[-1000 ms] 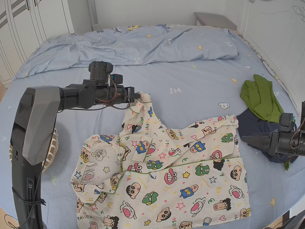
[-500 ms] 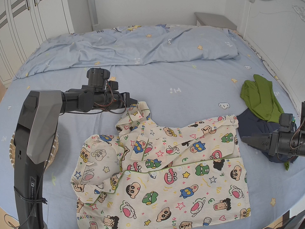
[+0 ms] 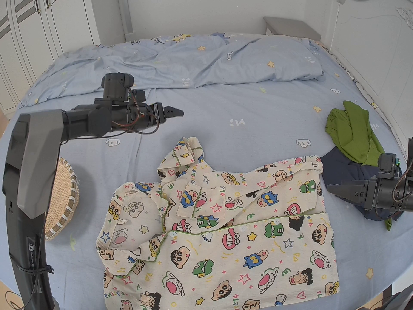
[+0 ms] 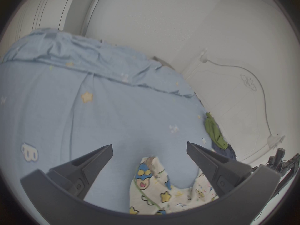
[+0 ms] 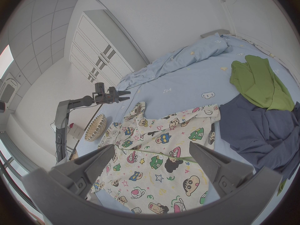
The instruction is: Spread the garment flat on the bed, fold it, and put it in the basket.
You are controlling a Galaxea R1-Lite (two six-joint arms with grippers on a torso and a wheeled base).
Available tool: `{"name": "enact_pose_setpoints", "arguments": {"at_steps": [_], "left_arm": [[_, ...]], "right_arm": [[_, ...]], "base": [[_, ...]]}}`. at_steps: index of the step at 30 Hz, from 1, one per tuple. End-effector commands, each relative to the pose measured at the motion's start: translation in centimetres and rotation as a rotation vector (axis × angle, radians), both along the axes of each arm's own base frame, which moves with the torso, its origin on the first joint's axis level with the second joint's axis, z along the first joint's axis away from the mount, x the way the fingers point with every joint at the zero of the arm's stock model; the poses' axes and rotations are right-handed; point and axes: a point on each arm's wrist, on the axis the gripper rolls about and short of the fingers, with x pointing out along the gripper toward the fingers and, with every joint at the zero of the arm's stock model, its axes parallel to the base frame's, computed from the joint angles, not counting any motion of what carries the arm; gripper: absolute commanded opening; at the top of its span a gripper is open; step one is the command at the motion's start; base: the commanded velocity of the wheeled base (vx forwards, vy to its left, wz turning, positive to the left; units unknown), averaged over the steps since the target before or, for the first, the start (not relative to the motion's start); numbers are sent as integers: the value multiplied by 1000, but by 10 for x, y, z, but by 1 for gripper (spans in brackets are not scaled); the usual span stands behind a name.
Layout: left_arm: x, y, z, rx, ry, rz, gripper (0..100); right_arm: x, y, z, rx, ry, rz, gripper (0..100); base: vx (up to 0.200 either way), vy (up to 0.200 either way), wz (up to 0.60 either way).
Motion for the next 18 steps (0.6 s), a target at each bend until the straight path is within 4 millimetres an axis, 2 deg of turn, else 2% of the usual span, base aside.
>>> {"name": "enact_pose_setpoints", "arguments": {"at_steps": [1,5,7,10,11,14,16,18], "left_arm": [[-41,6,45,4,-57,-21,100],[-64,9,22,170,-98,-99,100],[-71,10,0,279,-129,-142,100],[-75,4,-19,309,-157,-156,100],[-75,3,-20,309,-157,-159,100],[-81,-20,-27,305,-179,-211,100],[-81,-20,-27,305,-179,-211,100],[-87,-35,-28,312,-189,-249,100]], "right_arm": [[0,0,0,0,0,-1,100],[0,0,0,1,0,0,100],[0,0,0,1,1,0,100],[-1,0,-1,2,4,2,100],[-1,0,-1,1,4,0,100],[-1,0,-1,1,6,0,100],[-1,0,-1,1,6,0,100],[-1,0,-1,2,4,2,100]], "base": [[0,0,0],[0,0,0],[0,0,0],[0,0,0],[0,0,0],[0,0,0],[0,0,0],[0,0,0]]}}
